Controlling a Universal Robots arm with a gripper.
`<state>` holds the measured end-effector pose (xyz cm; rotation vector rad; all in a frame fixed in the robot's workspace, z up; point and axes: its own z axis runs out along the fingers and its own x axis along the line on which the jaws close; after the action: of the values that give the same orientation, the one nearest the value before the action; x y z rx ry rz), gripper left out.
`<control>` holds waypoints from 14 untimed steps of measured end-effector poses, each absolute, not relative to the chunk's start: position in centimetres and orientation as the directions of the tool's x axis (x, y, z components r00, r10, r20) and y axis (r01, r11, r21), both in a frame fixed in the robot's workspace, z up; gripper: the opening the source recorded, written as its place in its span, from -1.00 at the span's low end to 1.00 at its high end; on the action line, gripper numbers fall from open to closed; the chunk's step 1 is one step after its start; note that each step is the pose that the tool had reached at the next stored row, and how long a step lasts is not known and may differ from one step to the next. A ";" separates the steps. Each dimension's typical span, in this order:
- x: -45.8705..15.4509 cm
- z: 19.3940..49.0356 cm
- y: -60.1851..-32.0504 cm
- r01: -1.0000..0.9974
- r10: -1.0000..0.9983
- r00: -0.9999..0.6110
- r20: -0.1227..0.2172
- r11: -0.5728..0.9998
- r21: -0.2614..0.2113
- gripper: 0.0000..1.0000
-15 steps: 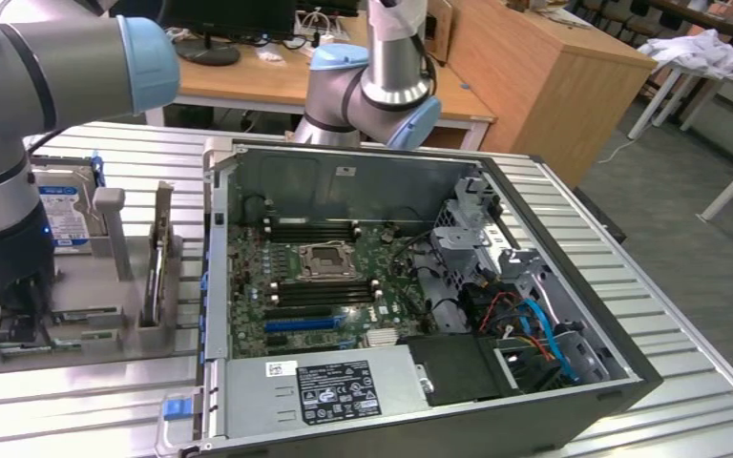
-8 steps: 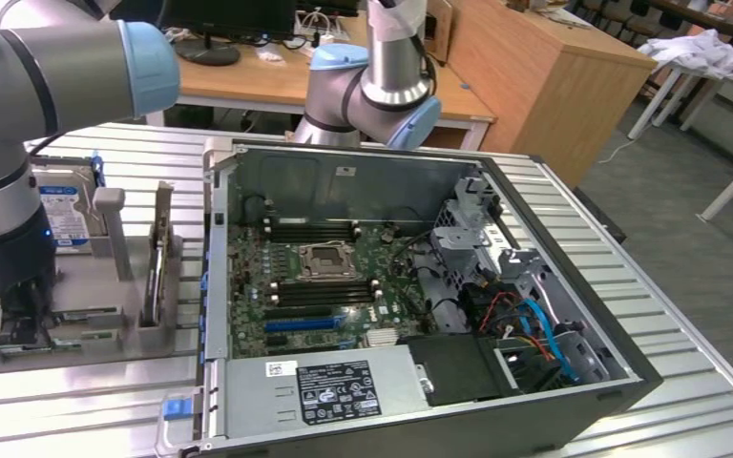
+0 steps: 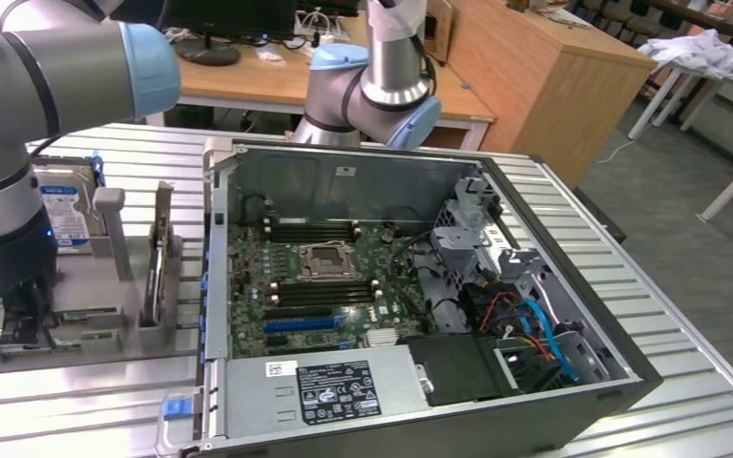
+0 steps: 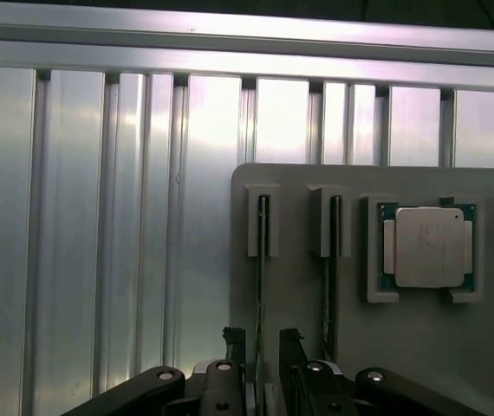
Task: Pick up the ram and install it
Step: 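Pick up the ram and move it above insertion slot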
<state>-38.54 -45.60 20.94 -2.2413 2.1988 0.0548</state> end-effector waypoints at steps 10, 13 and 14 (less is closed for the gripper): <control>-37.7 20.7 -45.6 -1.000 -0.999 0.019 -0.026 -0.019 0.024 -0.40; -37.1 20.7 -45.6 -1.000 -0.999 0.019 -0.026 -0.019 0.023 -0.40; -37.1 20.7 -45.6 -1.000 -0.999 0.019 -0.026 -0.019 0.024 -0.40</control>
<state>-37.09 -45.60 20.72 -2.2411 2.1988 0.0552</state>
